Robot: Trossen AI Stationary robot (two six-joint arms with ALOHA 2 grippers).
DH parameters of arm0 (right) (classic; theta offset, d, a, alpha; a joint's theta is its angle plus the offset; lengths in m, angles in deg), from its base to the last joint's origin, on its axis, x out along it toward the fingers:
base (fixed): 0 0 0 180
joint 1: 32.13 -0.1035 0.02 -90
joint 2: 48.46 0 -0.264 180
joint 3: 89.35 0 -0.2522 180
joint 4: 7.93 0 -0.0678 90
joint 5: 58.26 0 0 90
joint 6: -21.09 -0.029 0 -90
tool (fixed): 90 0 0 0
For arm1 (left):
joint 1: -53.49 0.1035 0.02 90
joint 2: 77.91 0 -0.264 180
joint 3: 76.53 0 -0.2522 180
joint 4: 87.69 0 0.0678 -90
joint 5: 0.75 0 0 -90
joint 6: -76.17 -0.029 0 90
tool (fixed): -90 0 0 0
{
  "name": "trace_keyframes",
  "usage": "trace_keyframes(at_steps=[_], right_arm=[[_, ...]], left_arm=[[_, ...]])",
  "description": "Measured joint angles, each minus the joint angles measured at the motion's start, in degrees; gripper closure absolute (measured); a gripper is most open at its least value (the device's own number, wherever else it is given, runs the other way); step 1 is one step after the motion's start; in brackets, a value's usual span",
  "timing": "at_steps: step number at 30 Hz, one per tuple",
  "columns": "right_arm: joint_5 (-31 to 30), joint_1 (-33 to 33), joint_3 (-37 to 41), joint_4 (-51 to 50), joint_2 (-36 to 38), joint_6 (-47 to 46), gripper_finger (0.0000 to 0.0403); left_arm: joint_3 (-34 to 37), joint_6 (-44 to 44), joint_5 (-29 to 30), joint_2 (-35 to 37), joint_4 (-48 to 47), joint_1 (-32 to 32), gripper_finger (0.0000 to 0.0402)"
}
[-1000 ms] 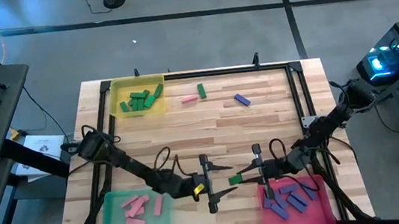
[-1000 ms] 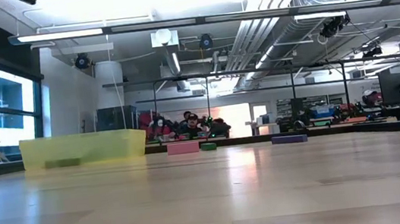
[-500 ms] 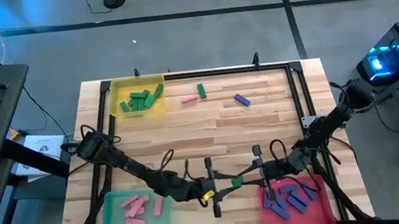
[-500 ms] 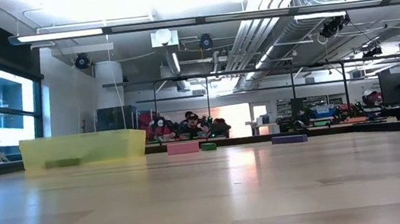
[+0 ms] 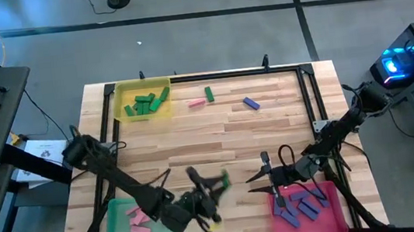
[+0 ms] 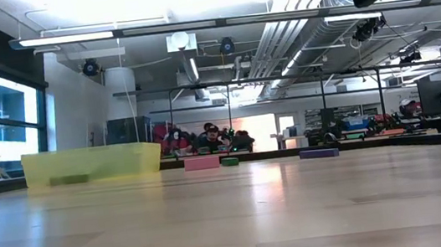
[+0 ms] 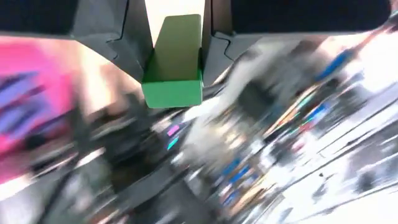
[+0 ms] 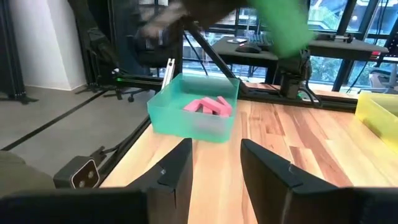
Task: Sort blocks
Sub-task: Put the green block into the yellow bin
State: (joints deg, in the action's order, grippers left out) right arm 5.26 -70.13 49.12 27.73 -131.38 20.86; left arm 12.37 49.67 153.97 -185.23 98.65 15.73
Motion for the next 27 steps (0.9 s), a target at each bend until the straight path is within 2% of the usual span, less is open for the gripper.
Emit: trace_keyframes(at_steps=[3, 6, 9, 12, 14, 16, 18, 22, 27], right_arm=[[-0.1, 0.0, 0.0, 0.1, 0.0, 0.0, 0.0285], [0.0, 0.0, 0.0, 0.0, 0.0, -0.1, 0.0284], [0.0, 0.0, 0.0, -0.4, 0.0, -1.6, 0.0284], [0.0, 0.0, 0.0, -0.9, 0.0, -2.8, 0.0284], [0.0, 0.0, 0.0, -1.1, 0.0, -2.8, 0.0284], [0.0, 0.0, 0.0, -1.2, 0.0, -2.6, 0.0284], [0.0, 0.0, 0.0, -1.2, 0.0, -2.8, 0.0284], [0.0, 0.0, 0.0, -1.2, 0.0, -3.4, 0.0284], [0.0, 0.0, 0.1, -2.3, 0.0, -4.9, 0.0284]], left_arm=[[0.0, 5.7, 7.2, 4.1, -12.3, 0.6, 0.0330], [0.0, 19.2, 7.3, 9.5, -30.0, 3.6, 0.0330], [0.0, 37.0, 2.6, 14.4, -50.7, 9.8, 0.0330], [0.0, 53.0, -3.4, 18.0, -69.1, 18.6, 0.0330], [0.0, 60.2, -7.3, 19.0, -79.1, 25.7, 0.0330], [0.3, 63.5, -13.6, 19.2, -86.0, 33.7, 0.0330], [2.2, 62.6, -19.4, 19.2, -88.2, 42.0, 0.0330], [8.8, 54.6, -27.9, 19.0, -83.6, 57.0, 0.0330], [17.4, 46.0, -33.2, 18.9, -72.2, 69.8, 0.0330]])
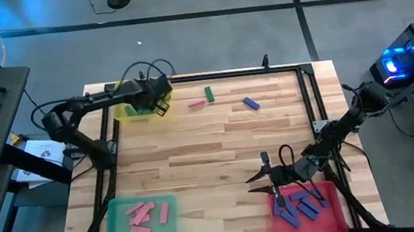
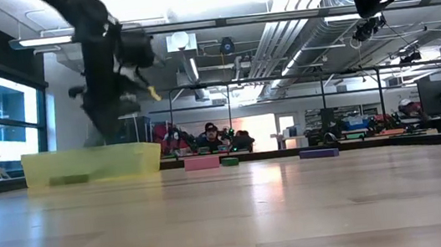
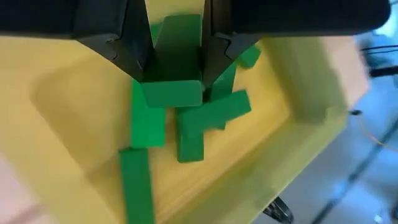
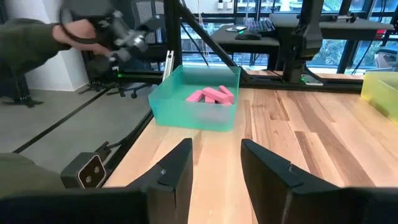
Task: Sort blocks
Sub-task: Put the green block into the yellow bin
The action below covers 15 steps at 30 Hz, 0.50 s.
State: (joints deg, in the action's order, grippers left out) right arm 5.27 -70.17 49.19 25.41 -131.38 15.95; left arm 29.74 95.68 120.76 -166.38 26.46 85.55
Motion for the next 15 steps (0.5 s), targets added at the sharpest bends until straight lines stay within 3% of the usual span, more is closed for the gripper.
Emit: trace_keyframes(at_steps=[4, 9, 15], right_arm=[[0.0, 0.0, 0.0, -0.2, 0.0, 0.0, 0.0284], [0.0, 0.0, 0.0, -0.2, 0.0, -0.2, 0.0284], [-0.3, 0.1, 0.0, -0.1, 0.0, -0.7, 0.0284]], left_arm=[[3.8, -3.8, -4.7, 0.0, 8.3, 5.8, 0.0330], [4.9, -4.7, -9.0, 0.0, 11.9, 8.6, 0.0326], [4.9, -4.7, -12.0, 0.0, 12.1, 8.8, 0.0256]])
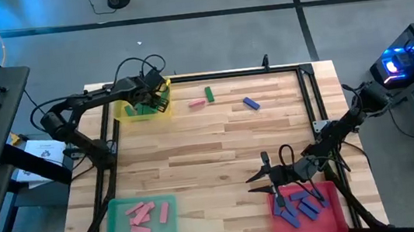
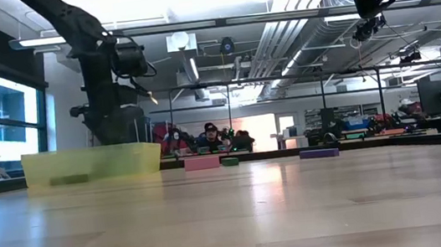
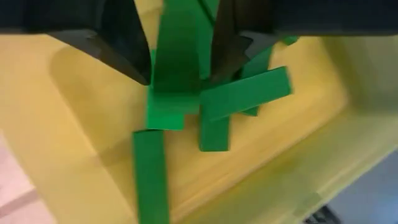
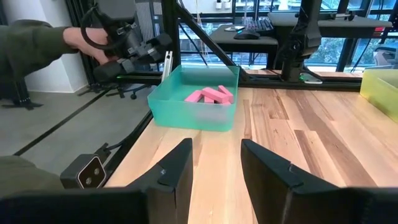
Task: Sort blocks
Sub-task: Put the green block into the yellow bin, then put the pink block into the green bin
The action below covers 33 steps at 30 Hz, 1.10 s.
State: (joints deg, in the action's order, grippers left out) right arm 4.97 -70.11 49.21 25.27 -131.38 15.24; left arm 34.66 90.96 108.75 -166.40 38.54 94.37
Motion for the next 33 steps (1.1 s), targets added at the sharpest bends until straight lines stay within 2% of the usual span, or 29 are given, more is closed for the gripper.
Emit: trace_keyframes(at_steps=[5, 9, 16, 21, 25, 29, 33], right_arm=[[0.0, 0.0, 0.0, 0.0, 0.0, -0.2, 0.0284], [0.0, 0.0, 0.0, -0.2, 0.0, -0.8, 0.0284], [0.0, 0.0, 0.0, -0.5, 0.0, -0.7, 0.0284], [-0.1, 0.0, 0.0, -0.5, 0.0, -0.8, 0.0284], [-0.1, 0.0, 0.0, -0.4, 0.0, -0.7, 0.0284], [-0.1, 0.0, 0.0, -0.4, 0.0, -0.7, 0.0284], [-0.1, 0.0, 0.0, -0.2, 0.0, -0.7, 0.0284]], left_arm=[[0.0, 0.0, -1.1, 0.0, 0.4, 0.0, 0.0207], [0.0, -0.1, -1.1, 0.0, 0.5, 0.0, 0.0186], [0.0, -1.9, -1.0, 2.5, -1.4, -1.0, 0.0180], [0.0, -2.4, -1.0, 6.3, -0.2, -7.2, 0.0179], [0.0, -4.9, -1.4, 6.8, 7.5, -16.9, 0.0179], [0.0, -13.4, -3.4, 4.6, 22.7, -27.1, 0.0179], [-0.6, -14.0, -3.9, 0.6, 34.6, -30.9, 0.0179]])
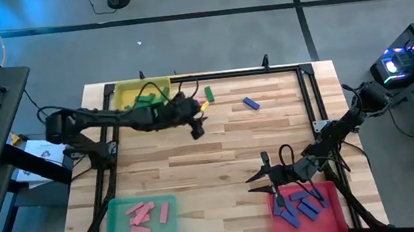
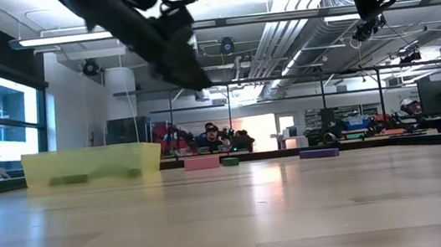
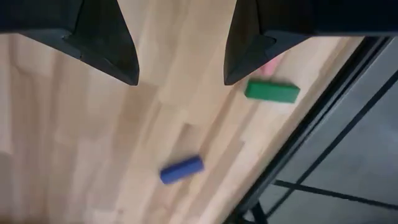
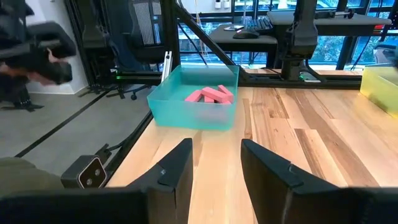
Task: Sort blocks
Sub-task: Put the pink block into the green bin
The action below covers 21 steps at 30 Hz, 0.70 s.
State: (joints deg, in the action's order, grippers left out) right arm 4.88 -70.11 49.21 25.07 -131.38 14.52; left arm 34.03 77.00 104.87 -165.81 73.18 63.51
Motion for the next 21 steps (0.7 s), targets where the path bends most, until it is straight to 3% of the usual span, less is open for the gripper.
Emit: trace_keyframes(at_steps=[4, 9, 15, 21], right_arm=[[0.0, 0.0, 0.0, 0.4, 0.0, 0.1, 0.0284], [0.0, 0.1, 0.0, 0.7, 0.0, 0.6, 0.0284], [0.0, 0.1, 0.0, 0.6, 0.0, 0.5, 0.0284], [0.0, 0.1, 0.0, 0.0, 0.0, 0.0, 0.0284]], left_arm=[[-4.6, 3.2, -0.2, -6.1, -1.8, 3.0, 0.0189], [-12.6, 9.0, -5.2, -16.1, -11.0, 9.7, 0.0201], [-20.8, 9.7, -0.1, -25.7, -22.3, 13.4, 0.0211], [-22.8, 10.0, 0.0, -28.8, -25.2, 14.5, 0.0214]])
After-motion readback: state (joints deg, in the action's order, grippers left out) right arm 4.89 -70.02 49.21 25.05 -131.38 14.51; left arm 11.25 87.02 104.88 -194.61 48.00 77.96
